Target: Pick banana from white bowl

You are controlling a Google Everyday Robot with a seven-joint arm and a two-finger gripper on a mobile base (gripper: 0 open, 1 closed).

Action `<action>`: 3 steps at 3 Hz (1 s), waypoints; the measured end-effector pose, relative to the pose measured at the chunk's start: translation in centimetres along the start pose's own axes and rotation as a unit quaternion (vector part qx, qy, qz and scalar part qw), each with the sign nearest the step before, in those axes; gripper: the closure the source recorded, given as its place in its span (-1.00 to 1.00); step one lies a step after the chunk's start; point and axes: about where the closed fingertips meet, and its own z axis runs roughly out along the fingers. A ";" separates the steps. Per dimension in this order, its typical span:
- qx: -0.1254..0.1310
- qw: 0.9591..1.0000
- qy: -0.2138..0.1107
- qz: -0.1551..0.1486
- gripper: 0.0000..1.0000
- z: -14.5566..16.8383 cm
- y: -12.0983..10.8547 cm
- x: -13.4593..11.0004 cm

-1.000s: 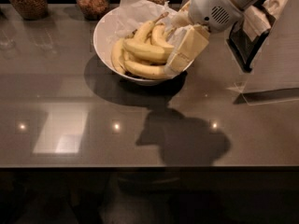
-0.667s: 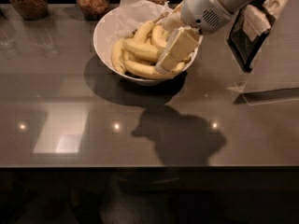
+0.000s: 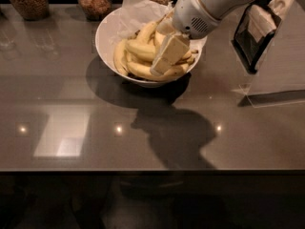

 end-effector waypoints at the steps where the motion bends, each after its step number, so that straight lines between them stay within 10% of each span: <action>1: -0.003 1.000 0.011 0.005 -0.60 1.4 -0.9 0.5; 3: -0.017 0.999 0.038 0.028 0.25 2.7 -1.6 1.3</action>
Offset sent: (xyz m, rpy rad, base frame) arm 0.0304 0.0019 -0.0360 -0.0630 0.0694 -0.0472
